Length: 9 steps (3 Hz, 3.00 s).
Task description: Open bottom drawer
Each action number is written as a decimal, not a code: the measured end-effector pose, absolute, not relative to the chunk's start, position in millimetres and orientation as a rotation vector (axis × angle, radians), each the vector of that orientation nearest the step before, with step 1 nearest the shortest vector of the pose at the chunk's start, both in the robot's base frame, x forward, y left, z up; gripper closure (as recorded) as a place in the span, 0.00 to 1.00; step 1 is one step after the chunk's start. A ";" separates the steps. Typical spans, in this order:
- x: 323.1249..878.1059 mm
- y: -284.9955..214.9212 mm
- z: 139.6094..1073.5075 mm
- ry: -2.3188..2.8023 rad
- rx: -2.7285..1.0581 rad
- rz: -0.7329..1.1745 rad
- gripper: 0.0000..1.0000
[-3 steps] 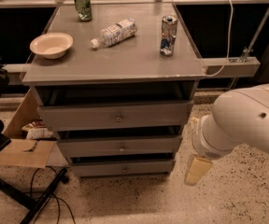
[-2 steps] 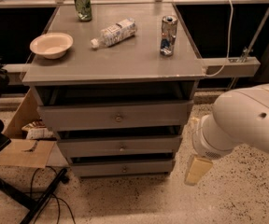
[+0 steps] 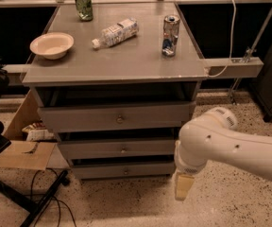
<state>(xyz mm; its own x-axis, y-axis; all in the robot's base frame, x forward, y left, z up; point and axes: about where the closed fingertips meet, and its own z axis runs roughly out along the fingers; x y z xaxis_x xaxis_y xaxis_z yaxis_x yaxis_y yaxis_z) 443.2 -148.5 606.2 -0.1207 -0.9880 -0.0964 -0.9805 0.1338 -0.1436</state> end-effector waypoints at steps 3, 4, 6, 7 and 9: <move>476.9 -148.6 421.8 2.257 -1.899 0.046 0.00; 477.1 -148.7 422.5 2.257 -1.899 0.044 0.00; 512.7 -122.8 340.4 2.232 -1.873 0.016 0.00; 542.6 -115.2 289.4 2.193 -1.871 -0.012 0.00; 590.5 -106.0 195.1 2.138 -1.918 -0.061 0.00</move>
Offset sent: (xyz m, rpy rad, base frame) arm 0.0487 0.0001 -0.2045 0.0757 -0.0010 -0.0303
